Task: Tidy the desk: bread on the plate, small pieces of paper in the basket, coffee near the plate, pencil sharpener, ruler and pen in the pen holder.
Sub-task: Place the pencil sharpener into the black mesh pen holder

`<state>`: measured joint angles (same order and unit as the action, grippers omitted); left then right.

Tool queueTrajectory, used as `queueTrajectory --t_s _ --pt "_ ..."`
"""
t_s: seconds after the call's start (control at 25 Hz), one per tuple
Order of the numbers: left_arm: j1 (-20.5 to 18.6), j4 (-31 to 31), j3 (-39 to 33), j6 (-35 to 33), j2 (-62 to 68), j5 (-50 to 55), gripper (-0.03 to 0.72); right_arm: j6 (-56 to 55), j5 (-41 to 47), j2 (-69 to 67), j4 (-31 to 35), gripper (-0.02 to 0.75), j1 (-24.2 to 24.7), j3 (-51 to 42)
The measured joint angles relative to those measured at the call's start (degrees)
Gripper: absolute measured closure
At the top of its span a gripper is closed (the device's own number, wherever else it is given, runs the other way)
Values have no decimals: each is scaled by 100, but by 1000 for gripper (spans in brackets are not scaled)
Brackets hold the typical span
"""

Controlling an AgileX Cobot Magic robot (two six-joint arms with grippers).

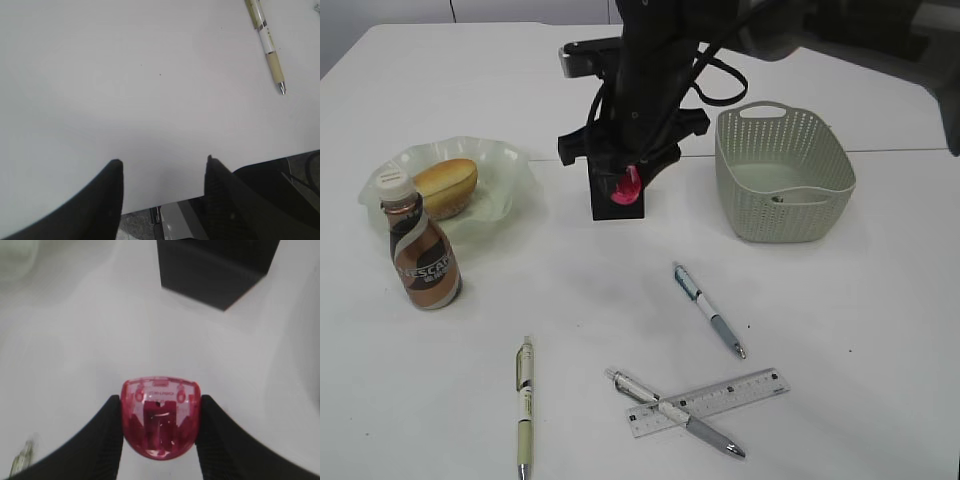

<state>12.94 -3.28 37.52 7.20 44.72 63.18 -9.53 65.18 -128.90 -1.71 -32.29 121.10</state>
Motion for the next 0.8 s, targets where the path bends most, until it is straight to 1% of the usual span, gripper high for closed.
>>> queueTrajectory --t_s 0.4,0.64,0.8 --pt "0 36 0 0 0 0 300 -186 -1702 -41 -846 420 51 43" --pt "0 46 0 0 0 0 300 -239 -2524 -67 -951 420 252 52" --pt "0 94 0 0 0 0 300 -239 -2964 -251 -986 420 288 87"
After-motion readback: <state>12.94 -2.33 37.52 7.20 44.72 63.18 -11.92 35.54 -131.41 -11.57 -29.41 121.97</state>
